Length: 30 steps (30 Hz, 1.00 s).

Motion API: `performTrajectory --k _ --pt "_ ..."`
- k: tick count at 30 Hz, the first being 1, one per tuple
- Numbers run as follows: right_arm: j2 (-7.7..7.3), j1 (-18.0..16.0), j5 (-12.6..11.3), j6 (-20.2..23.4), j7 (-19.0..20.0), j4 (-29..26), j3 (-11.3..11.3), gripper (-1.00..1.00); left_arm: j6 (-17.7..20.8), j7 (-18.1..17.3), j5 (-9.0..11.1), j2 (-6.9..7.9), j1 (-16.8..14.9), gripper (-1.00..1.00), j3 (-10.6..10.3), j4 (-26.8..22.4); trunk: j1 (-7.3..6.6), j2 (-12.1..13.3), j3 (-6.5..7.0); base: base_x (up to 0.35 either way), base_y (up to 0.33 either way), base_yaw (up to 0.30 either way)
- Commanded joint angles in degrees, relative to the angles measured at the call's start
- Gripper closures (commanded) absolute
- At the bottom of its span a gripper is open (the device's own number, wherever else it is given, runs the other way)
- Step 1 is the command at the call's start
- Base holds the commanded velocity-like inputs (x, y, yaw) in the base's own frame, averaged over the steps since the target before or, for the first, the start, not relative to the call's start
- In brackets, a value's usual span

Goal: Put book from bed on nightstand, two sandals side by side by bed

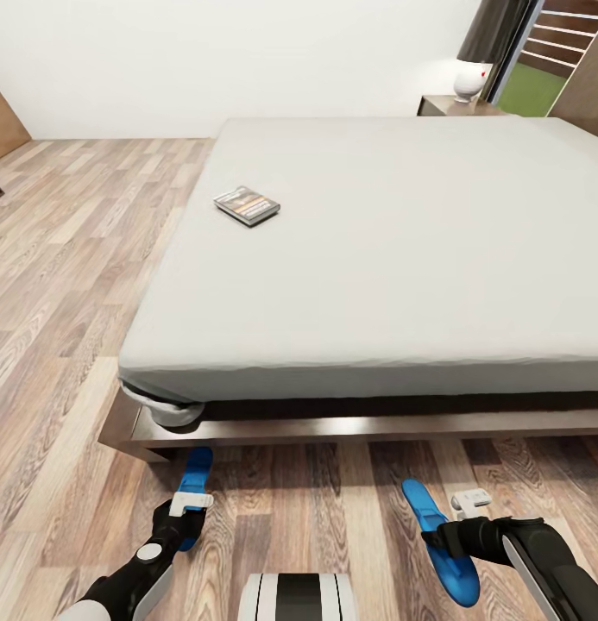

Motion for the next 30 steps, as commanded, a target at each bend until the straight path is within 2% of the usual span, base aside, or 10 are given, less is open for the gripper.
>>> performTrajectory --k 1,10,14,21,26,30 --pt "-0.05 0.0 -0.5 0.3 -0.3 0.0 0.1 1.00 -0.2 0.3 0.5 0.04 0.0 1.00 -0.5 0.0 -0.01 0.0 -0.04 0.000 0.000 0.000" --pt "-0.05 0.0 -0.5 0.3 -0.3 0.0 0.1 1.00 -0.2 0.3 0.5 0.02 0.0 1.00 -0.6 0.0 -0.01 0.0 -0.04 0.000 0.000 0.000" --pt "-0.05 0.0 -0.5 0.3 -0.3 0.0 0.1 1.00 -0.2 0.3 0.5 0.02 0.0 1.00 -0.6 0.0 0.09 -0.1 -0.92 0.000 0.000 0.000" --pt "-0.05 0.0 -0.5 0.3 -0.3 0.0 0.1 1.00 -0.2 0.3 0.5 0.02 0.0 1.00 -0.6 -0.1 0.09 -0.1 -0.92 0.000 0.000 0.000" --pt "-0.03 0.0 -0.5 0.3 -0.3 0.0 0.1 1.00 -0.2 0.3 0.5 0.09 0.0 1.00 -0.6 -0.1 0.22 -0.1 -2.03 0.000 0.000 0.000" --pt "-0.05 0.0 -0.5 0.3 -0.3 0.0 0.1 1.00 -0.2 0.3 0.5 0.11 0.0 1.00 -0.6 -0.7 0.22 -0.1 -2.03 0.000 0.000 0.000"
